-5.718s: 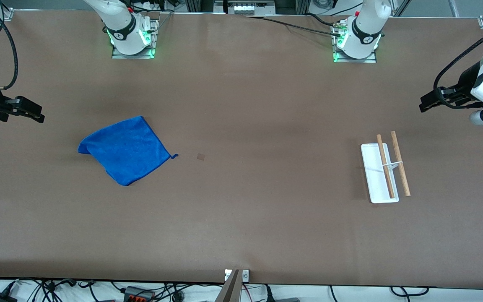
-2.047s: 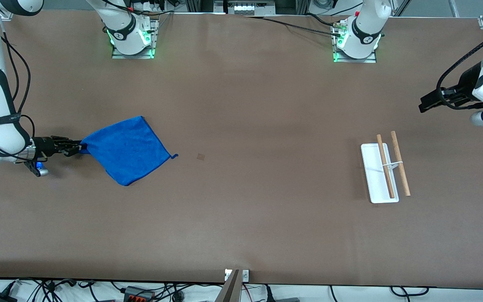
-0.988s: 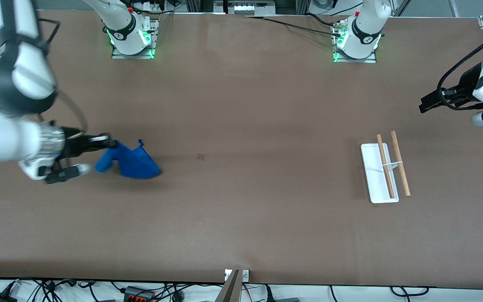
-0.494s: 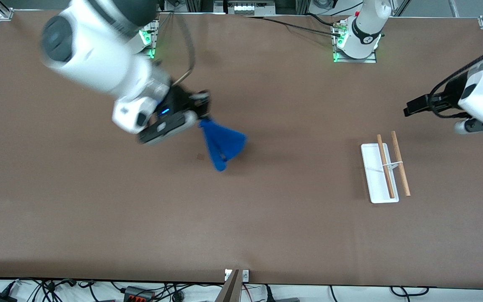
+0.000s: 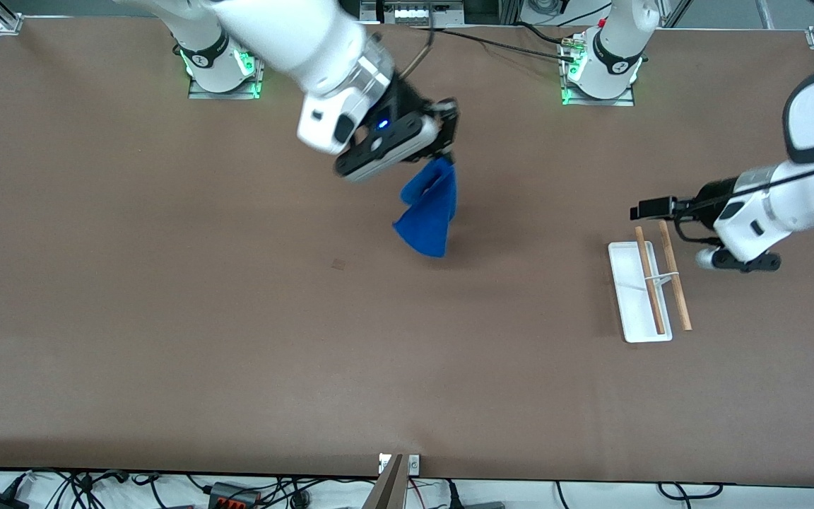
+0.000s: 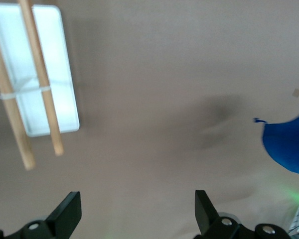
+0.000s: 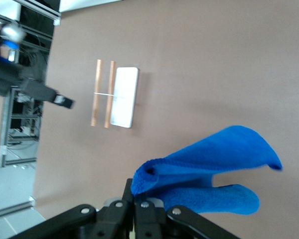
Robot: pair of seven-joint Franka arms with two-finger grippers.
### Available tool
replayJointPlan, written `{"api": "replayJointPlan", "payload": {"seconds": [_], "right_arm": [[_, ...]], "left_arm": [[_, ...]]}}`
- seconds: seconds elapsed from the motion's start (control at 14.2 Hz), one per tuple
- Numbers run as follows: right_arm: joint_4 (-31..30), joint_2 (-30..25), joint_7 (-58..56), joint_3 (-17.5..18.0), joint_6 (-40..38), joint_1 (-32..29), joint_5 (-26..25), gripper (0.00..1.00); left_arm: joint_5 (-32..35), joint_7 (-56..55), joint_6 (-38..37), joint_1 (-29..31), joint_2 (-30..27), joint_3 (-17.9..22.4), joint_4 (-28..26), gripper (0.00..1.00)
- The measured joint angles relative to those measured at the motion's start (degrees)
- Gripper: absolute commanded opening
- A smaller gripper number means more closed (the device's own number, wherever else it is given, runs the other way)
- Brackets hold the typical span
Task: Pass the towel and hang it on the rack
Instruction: 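Lift the towel with the right gripper while the left gripper reaches out, then move the left gripper toward the hanging towel held by the right gripper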
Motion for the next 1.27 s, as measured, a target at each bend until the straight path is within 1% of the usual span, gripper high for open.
{"api": "replayJointPlan", "payload": {"seconds": [0.35,0.56,0.78,0.92,1.06,1.27], "right_arm": [[0.0,0.1,1.4,0.0,1.1,0.9,0.0,0.00],[0.0,0.1,1.5,0.0,2.4,1.5,0.0,0.00],[0.0,0.3,1.5,0.0,4.5,2.6,0.0,0.00],[0.0,0.4,1.6,0.0,4.9,2.9,0.0,0.00],[0.0,0.4,1.6,0.0,5.1,2.9,0.0,0.00],[0.0,0.4,1.7,0.0,5.2,3.0,0.0,0.00]], "left_arm": [[-0.7,15.3,1.2,-0.2,3.1,-0.5,-1.9,1.00],[-3.5,24.2,1.4,-0.4,4.9,-0.9,-2.6,1.00],[-6.5,29.6,1.7,-0.6,6.9,-1.0,-2.6,1.00],[-9.8,33.3,1.8,-0.6,7.4,-1.1,-2.8,1.00],[-15.0,40.2,2.6,-0.7,8.4,-1.1,-4.4,1.00],[-21.9,54.0,9.3,-0.8,9.6,-1.6,-10.4,1.00]]}}
